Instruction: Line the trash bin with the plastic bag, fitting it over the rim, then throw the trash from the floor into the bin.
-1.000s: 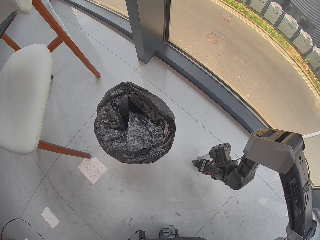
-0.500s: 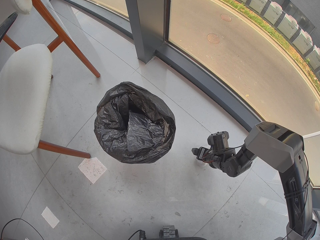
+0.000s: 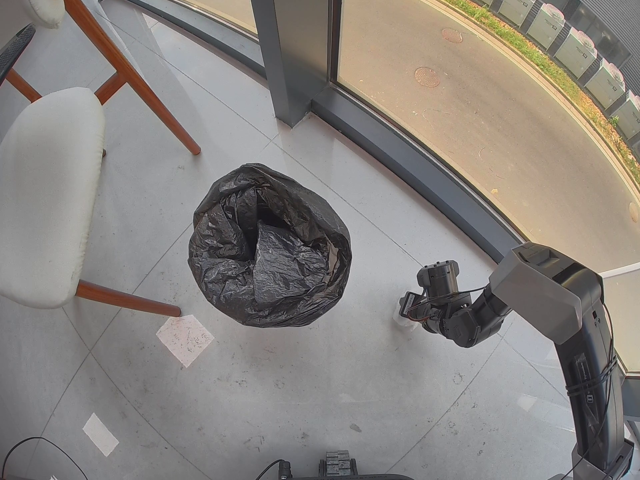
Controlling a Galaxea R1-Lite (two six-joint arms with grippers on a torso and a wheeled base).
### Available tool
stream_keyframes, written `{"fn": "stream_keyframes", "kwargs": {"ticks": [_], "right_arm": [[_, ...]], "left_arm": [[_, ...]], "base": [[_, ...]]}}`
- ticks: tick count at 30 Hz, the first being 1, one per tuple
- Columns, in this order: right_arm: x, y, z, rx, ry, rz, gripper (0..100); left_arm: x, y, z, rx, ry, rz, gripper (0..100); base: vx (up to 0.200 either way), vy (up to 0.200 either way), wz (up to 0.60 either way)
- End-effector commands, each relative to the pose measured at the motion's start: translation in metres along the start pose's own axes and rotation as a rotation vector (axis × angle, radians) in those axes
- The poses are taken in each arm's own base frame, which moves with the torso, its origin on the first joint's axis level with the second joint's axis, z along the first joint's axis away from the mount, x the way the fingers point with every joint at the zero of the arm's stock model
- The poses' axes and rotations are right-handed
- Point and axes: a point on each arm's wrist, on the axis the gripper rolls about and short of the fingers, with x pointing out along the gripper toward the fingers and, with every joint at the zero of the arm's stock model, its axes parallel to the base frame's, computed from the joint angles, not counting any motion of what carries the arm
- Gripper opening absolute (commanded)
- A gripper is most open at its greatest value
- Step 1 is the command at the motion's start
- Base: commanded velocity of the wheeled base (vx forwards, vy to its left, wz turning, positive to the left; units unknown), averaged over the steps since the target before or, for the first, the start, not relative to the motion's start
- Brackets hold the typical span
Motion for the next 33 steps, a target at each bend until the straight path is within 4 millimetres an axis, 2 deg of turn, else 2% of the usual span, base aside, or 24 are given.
{"fn": "stream_keyframes", "kwargs": {"ticks": [1, 5, 7, 10, 11, 12, 14, 15, 16, 17, 18, 20, 25, 26, 29, 33], "right_arm": [[0.002, -0.003, -0.004, -0.003, 0.011, -0.010, 0], [-0.009, 0.001, -0.006, 0.000, 0.024, 0.001, 0], [-0.030, 0.010, 0.005, 0.013, 0.010, 0.033, 0], [-0.085, 0.025, 0.033, 0.059, -0.012, 0.128, 0], [-0.095, 0.027, 0.038, 0.063, -0.017, 0.146, 0], [-0.130, 0.034, 0.051, 0.066, -0.030, 0.206, 0], [-0.178, 0.043, 0.061, 0.055, -0.052, 0.289, 0], [-0.196, 0.047, 0.062, 0.042, -0.058, 0.319, 0], [-0.205, 0.049, 0.062, 0.036, -0.060, 0.335, 0], [-0.242, 0.059, 0.058, 0.007, -0.063, 0.416, 0], [-0.242, 0.059, 0.058, 0.007, -0.063, 0.416, 0], [-0.277, 0.067, 0.048, -0.025, -0.035, 0.555, 0], [-0.317, 0.087, 0.043, -0.041, -0.064, 0.743, 0], [-0.317, 0.087, 0.043, -0.041, -0.064, 0.743, 0], [-0.341, 0.100, 0.036, -0.062, -0.045, 0.863, 0], [-0.356, 0.106, 0.025, -0.087, 0.015, 0.997, 0]], "left_arm": [[-0.001, -0.001, 0.001, 0.002, -0.004, -0.001, 100], [0.000, -0.002, 0.003, 0.005, -0.012, -0.005, 100], [0.001, -0.004, 0.006, 0.008, -0.021, -0.012, 100], [0.001, -0.006, 0.009, 0.013, -0.029, -0.020, 100], [0.001, -0.006, 0.010, 0.014, -0.032, -0.022, 100], [0.001, -0.007, 0.011, 0.015, -0.035, -0.024, 100], [0.001, -0.006, 0.010, 0.015, -0.034, -0.023, 100], [0.001, -0.006, 0.010, 0.016, -0.034, -0.023, 100], [0.001, -0.006, 0.010, 0.016, -0.033, -0.022, 100], [0.001, -0.006, 0.009, 0.014, -0.029, -0.020, 100], [0.001, -0.006, 0.009, 0.014, -0.029, -0.020, 100], [0.001, -0.005, 0.008, 0.015, -0.026, -0.016, 100], [0.001, -0.005, 0.008, 0.013, -0.026, -0.018, 100], [0.001, -0.005, 0.008, 0.013, -0.026, -0.018, 100], [0.001, -0.005, 0.008, 0.013, -0.026, -0.018, 100], [0.001, -0.005, 0.008, 0.013, -0.025, -0.019, 100]], "base": [[0.000, 0.000, 0.00], [0.000, 0.000, 0.00], [0.000, 0.000, 0.00], [0.000, 0.000, 0.00], [0.000, 0.000, 0.00], [0.000, 0.000, 0.00], [0.000, 0.000, 0.00], [0.000, 0.000, 0.00], [0.000, 0.000, 0.00], [0.000, 0.000, 0.00], [0.000, 0.000, 0.00], [0.000, 0.000, 0.00], [0.000, 0.000, 0.00], [0.000, 0.000, 0.00], [0.000, 0.000, 0.00], [0.000, 0.000, 0.00]]}}
